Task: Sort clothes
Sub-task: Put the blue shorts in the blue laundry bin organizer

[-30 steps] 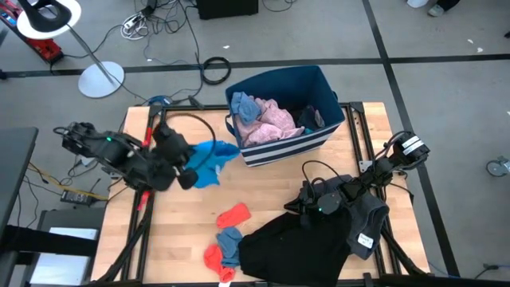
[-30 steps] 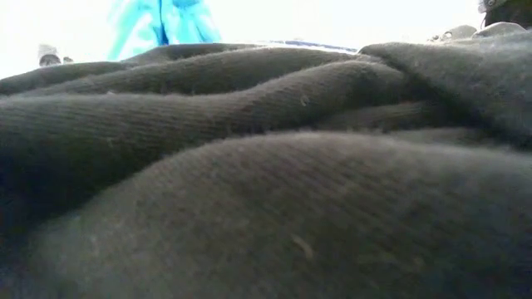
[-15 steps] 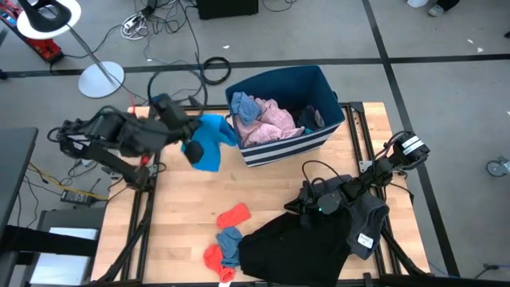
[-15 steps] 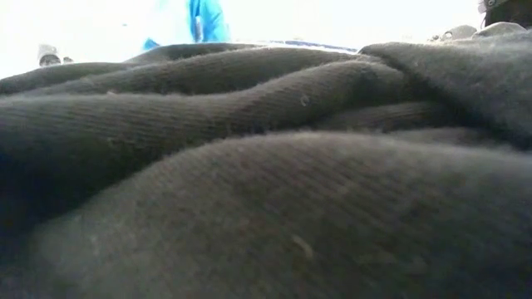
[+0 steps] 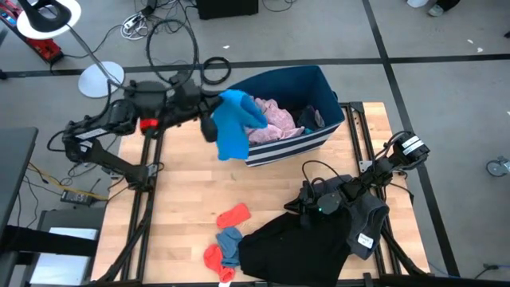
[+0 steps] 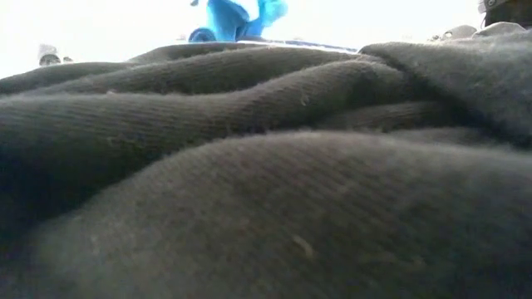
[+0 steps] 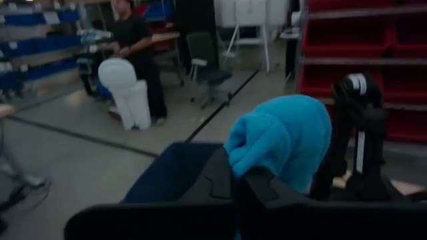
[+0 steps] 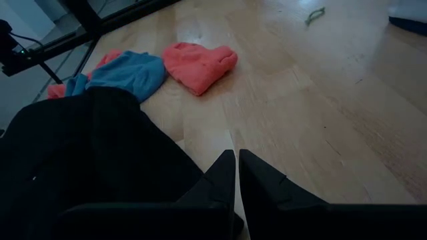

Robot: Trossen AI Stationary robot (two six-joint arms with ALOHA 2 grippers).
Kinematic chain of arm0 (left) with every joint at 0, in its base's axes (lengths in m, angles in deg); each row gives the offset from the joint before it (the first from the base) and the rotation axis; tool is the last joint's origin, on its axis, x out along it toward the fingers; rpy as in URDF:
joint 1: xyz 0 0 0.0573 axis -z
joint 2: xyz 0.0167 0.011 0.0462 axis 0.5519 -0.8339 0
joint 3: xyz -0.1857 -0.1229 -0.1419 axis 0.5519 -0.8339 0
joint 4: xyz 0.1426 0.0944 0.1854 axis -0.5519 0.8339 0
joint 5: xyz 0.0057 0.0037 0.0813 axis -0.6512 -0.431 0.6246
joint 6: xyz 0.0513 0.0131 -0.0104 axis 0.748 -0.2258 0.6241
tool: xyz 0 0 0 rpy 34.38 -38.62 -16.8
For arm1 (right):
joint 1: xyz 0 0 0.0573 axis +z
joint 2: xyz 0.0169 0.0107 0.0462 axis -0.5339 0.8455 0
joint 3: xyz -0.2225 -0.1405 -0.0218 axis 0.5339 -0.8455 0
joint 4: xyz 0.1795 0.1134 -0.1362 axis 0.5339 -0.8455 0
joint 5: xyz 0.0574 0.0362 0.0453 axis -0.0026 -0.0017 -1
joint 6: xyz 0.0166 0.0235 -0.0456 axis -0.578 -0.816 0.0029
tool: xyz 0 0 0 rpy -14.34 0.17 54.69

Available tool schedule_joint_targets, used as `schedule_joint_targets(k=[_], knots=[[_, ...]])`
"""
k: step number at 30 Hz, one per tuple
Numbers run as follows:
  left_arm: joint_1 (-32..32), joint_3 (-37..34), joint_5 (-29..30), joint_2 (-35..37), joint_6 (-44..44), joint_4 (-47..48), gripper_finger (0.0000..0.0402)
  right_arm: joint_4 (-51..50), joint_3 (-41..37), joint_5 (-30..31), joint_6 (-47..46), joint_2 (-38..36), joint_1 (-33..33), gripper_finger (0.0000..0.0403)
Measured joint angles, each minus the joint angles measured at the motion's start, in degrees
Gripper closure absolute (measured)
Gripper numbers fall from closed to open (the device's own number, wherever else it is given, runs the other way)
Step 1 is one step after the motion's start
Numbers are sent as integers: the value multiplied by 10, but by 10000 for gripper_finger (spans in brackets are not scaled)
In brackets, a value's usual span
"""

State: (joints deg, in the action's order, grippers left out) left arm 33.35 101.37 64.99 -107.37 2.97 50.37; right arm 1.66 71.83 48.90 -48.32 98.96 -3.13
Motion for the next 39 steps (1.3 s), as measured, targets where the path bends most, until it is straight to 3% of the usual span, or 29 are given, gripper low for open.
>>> schedule_joint_targets(k=[14, 22, 31, 39], knots=[[-128, 0, -190, -106, 41, -349, 401, 0, 0, 0, 5, 0, 0, 379], [-167, 0, -260, -189, 27, -480, 401, 0, 0, 0, 6, 0, 0, 379], [-198, 0, -324, -297, -34, -466, 401, 0, 0, 0, 11, 0, 0, 379], [-220, -1, -344, -362, -67, -309, 401, -1, 0, 0, 11, 0, 0, 379]])
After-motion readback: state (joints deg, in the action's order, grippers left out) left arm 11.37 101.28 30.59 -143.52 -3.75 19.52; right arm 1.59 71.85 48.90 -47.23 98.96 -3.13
